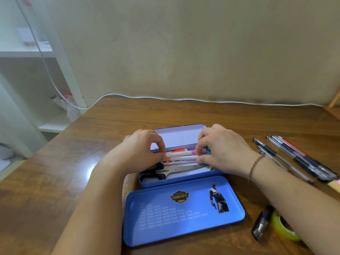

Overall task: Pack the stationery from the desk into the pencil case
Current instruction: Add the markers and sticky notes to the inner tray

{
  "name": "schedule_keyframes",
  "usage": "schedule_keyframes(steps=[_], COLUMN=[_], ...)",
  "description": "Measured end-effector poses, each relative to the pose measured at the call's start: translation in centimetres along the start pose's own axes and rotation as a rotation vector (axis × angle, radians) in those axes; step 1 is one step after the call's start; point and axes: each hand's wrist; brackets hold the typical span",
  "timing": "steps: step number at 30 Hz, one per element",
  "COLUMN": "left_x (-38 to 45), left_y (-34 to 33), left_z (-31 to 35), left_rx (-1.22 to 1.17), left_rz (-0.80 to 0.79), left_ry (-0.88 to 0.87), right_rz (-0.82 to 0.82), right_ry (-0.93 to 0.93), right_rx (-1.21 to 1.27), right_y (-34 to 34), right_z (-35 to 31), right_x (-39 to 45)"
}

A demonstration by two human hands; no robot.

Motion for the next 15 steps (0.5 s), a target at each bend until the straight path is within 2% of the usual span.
schedule_keyframes(steps=[10,15], left_x=[0.0,0.1], left_y=[-0.2,-0.3], left_z=[0.0,0.0], left_rx=[-0.040,0.005], left_rz=[0.002,-0.018], left_ry=[-0.028,-0.018], right_rz=[-0.078,-0.051], right_ry=[0.001,0.023], right_rx=[0.020,0.033], right_y=[2.0,1.2], right_z=[1.4,1.4], right_x=[0.1,0.1])
Point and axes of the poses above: each hand's wrist, its own x-axis towards the middle knuckle, its own y-axis out of the back of the hand, z = x × y, and after that the axes turned 2 degrees about -z, right-handed
